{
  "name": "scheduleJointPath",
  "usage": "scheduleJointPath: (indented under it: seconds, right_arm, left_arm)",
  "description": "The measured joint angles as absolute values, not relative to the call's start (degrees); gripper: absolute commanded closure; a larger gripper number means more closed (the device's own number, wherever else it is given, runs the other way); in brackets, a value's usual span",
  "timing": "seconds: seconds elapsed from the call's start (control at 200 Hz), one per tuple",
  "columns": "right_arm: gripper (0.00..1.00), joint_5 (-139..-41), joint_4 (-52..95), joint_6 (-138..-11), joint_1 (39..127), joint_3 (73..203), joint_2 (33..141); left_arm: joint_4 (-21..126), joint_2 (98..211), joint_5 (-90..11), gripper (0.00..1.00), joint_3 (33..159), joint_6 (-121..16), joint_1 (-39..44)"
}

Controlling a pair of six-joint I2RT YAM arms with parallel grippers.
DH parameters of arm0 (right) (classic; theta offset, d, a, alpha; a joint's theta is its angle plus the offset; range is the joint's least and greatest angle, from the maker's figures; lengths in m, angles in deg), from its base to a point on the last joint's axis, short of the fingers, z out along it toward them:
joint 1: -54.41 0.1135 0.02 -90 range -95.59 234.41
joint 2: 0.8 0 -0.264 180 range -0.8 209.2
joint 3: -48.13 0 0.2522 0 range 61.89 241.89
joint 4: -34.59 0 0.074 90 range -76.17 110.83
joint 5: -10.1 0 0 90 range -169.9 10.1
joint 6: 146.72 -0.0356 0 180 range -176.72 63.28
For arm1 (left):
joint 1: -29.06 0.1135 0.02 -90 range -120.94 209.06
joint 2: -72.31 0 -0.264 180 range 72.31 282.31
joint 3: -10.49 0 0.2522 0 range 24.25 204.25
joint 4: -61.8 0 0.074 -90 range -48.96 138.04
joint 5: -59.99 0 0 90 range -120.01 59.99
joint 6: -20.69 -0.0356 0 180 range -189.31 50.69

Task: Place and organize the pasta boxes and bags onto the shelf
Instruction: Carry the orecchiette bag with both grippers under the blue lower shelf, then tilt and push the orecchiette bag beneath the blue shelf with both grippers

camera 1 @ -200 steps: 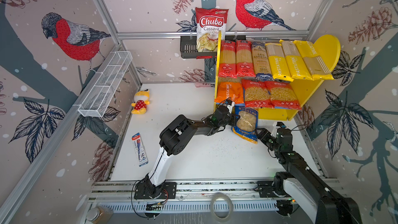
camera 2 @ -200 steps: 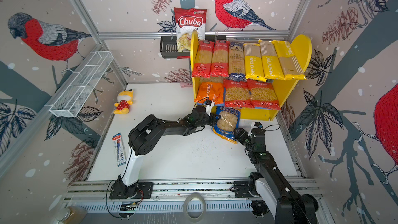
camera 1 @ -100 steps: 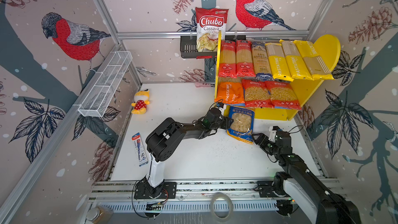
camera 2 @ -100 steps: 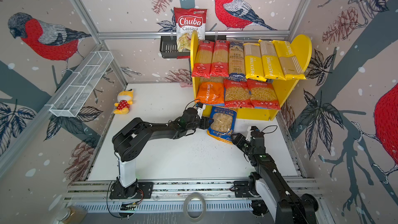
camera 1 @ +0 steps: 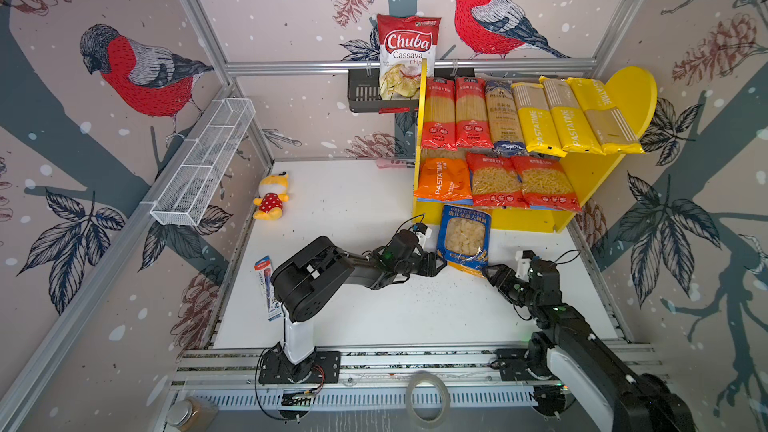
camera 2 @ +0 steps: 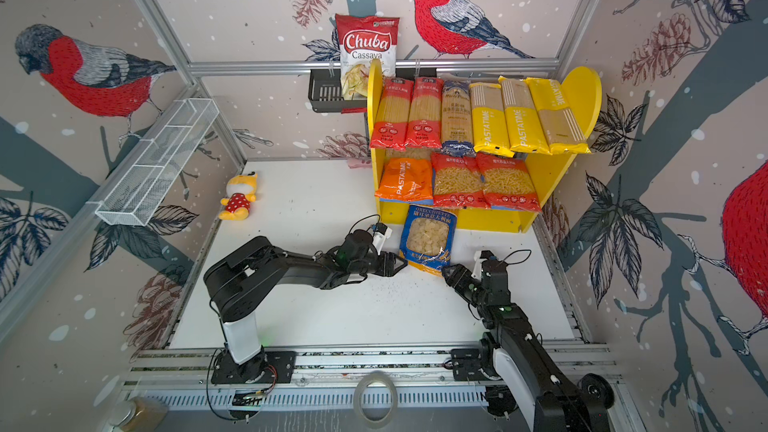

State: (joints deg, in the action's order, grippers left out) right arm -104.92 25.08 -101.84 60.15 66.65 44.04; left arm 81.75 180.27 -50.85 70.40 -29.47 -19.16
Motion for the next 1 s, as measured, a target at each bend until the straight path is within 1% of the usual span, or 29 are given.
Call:
scheduleJointPath:
  seconds: [0.115,0.16,0.215,0.3,0.38,0.445,0.5,0.775,0.926,1.001]
  right_arm:
    - [0.39,-105.1,28.2,-102.1,60.3,66.7,46.9]
    - [0.44,-105.0,29.1,-102.1,60.3,67.1,48.3]
    - [0.52,-105.0,30.3,-102.1,60.3,67.8,50.2]
    - [0.67,-104.4,32.4,-102.2,60.3,69.6,53.7]
    - [0.76,-103.7,33.0,-102.2,59.8,72.0,56.8]
    - [0.8,-103.5,33.5,-102.0,59.1,74.3,59.1]
    - [0.82,-103.3,33.7,-101.6,58.2,76.5,60.9]
    - [0.87,-102.7,36.3,-99.9,54.2,85.6,69.6]
    - [0.88,-102.8,39.2,-100.0,52.3,85.8,71.8]
    - [0.87,-102.8,41.4,-100.2,52.1,84.8,71.5]
  left_arm:
    - [83.5,182.2,-51.2,0.69,71.8,-28.8,-19.3]
    - [83.9,183.0,-51.2,0.73,72.4,-28.8,-19.3]
    - [84.2,183.9,-51.3,0.78,73.1,-28.6,-19.3]
    - [84.3,185.5,-51.8,0.82,75.0,-27.7,-19.4]
    - [84.2,187.1,-52.1,0.84,77.7,-27.7,-19.6]
    - [84.1,188.0,-52.3,0.84,79.9,-27.7,-19.9]
    - [83.4,188.7,-52.4,0.84,82.1,-27.8,-20.1]
    - [79.8,194.3,-52.3,0.85,94.1,-29.3,-19.6]
    - [77.2,194.9,-51.7,0.85,97.2,-30.7,-18.9]
    - [76.2,194.9,-51.2,0.85,97.9,-31.8,-18.8]
